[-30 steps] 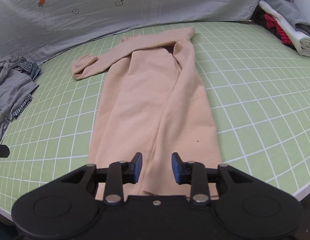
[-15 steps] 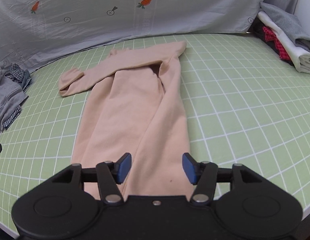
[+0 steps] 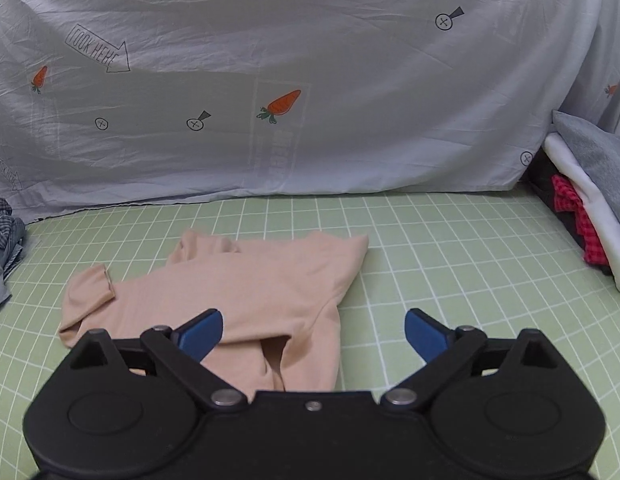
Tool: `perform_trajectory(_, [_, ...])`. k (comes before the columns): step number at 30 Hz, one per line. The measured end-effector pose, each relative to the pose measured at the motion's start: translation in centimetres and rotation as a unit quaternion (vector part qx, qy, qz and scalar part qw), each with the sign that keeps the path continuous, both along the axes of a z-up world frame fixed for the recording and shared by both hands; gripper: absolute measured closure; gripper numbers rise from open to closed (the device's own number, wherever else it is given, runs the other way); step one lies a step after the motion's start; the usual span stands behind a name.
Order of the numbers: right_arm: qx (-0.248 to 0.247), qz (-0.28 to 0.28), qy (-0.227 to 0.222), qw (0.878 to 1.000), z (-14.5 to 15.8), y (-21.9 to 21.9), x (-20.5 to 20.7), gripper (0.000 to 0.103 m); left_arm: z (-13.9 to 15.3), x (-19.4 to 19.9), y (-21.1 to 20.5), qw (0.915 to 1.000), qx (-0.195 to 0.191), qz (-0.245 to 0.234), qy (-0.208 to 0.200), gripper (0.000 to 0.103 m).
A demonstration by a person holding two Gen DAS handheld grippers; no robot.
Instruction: Fold clothes
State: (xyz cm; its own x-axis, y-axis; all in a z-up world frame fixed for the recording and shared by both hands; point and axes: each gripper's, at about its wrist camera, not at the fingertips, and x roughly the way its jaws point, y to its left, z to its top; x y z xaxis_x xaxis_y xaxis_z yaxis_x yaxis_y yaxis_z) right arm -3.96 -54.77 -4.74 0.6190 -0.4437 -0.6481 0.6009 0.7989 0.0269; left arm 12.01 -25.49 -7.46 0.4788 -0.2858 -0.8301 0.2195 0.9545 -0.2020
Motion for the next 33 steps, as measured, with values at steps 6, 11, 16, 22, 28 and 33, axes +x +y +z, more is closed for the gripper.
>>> perform_trajectory(6, [0.041,0.009,0.026,0.999,-4.0,-4.6,5.6,0.023,-4.1,5.6,-4.5,0.999,0.031,-0.01,0.029,0.013])
perform_trajectory(11, [0.034,0.04,0.054,0.997,-7.1,-5.6,9.1,0.04,-7.2,9.1,-6.5,0.9979,0.049,-0.004,0.042,0.023])
perform_trajectory(16, [0.013,0.069,0.065,0.995,-8.3,-5.5,10.2,0.08,-8.0,9.8,-7.5,0.9977,0.06,-0.024,0.021,0.043])
perform_trajectory(22, [0.009,0.068,0.043,0.997,-7.4,-5.8,9.5,0.096,-7.7,9.9,-8.0,0.9988,0.029,-0.038,0.012,0.097])
perform_trajectory(28, [-0.007,0.063,-0.001,0.998,-4.1,-5.1,8.2,0.099,-4.3,9.3,-5.8,0.9992,-0.038,-0.007,-0.005,0.099])
perform_trajectory(33, [-0.01,0.064,-0.046,0.997,-0.8,-4.2,7.4,0.099,1.1,7.9,-2.6,0.993,-0.1,0.017,-0.061,0.099])
